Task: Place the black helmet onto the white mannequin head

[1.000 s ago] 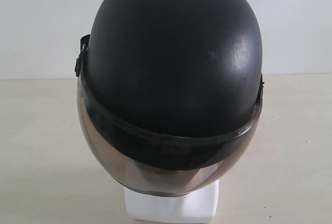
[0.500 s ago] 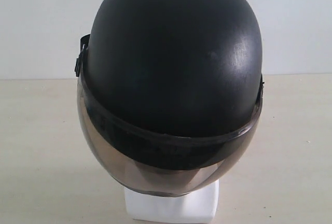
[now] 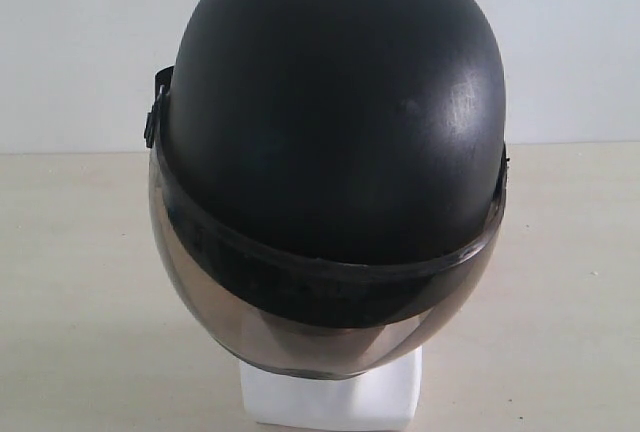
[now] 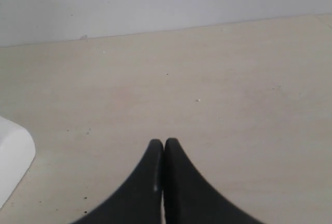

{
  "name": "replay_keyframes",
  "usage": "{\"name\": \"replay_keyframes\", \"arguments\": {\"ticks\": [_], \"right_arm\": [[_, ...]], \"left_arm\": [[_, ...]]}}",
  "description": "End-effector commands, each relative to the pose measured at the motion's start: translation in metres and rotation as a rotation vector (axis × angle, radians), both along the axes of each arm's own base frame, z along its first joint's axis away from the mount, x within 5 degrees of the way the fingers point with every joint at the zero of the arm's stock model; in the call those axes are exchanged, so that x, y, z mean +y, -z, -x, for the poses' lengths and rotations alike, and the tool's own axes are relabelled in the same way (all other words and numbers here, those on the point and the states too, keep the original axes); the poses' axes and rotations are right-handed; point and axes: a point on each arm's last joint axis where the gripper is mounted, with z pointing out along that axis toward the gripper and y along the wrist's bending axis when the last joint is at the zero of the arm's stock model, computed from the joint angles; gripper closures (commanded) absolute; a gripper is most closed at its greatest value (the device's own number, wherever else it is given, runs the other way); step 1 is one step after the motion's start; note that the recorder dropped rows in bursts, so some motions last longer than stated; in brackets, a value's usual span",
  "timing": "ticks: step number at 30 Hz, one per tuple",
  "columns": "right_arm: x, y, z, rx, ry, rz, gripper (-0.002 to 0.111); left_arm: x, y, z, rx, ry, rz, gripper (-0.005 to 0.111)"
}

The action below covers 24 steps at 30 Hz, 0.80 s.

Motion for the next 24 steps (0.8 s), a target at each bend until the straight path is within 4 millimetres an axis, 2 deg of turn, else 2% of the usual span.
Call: {"name": "replay_keyframes", "arguments": {"ticks": [1,24], "right_arm": [[-0.0007,0.0006,0.0000,-0.009,-0.003,0.049,0.109],[-0.0006,0.0006,0.0000,-0.009,0.000,0.035,0.109]], "left_arm": [[0.0004,0.0012,0.0000,0.000,-0.006,0.004,0.102],[0.0004,0.0012,0.0000,0.000,-0.006,0.004,0.102]]}}
